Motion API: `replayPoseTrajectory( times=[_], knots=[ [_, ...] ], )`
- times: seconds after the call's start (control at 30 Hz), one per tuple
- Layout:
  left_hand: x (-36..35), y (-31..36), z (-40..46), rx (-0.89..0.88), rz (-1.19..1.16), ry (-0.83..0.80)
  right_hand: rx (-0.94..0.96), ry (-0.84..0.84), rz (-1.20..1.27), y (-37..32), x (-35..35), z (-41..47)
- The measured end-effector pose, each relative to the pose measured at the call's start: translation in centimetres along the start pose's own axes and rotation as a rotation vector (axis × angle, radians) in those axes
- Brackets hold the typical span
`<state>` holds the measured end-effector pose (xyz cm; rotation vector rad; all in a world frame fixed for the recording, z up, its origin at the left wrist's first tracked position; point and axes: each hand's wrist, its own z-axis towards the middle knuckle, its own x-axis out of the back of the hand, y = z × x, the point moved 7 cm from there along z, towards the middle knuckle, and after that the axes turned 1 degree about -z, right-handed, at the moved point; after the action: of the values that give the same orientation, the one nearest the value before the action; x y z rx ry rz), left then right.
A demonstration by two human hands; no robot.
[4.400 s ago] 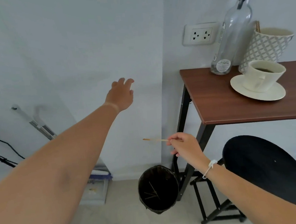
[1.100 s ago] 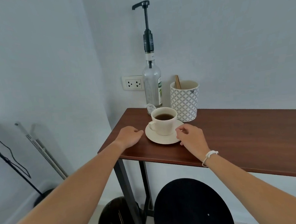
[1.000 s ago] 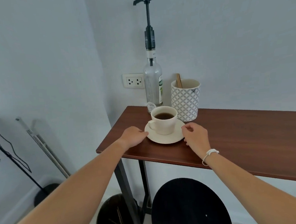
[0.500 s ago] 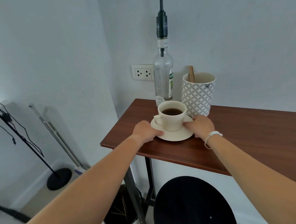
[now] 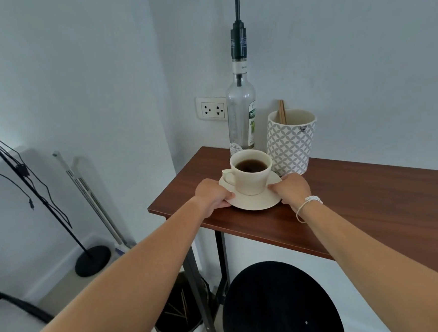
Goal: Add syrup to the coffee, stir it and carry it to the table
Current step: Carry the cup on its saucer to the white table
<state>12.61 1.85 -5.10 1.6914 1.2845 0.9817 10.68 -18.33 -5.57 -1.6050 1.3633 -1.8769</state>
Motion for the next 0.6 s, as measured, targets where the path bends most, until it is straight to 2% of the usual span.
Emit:
replayPoseTrajectory(
  times=[0.33, 0.6],
  knots=[
    [1.2, -1.2, -2.0, 0.069, -0.163, 0.067, 0.002, -0.004, 0.164, -0.2, -0.3, -2.2],
    [4.4, -2.7, -5.3, 0.027, -0.215, 0.077, 0.016, -0.036, 0.211, -1.3, -2.5, -5.4]
  ],
)
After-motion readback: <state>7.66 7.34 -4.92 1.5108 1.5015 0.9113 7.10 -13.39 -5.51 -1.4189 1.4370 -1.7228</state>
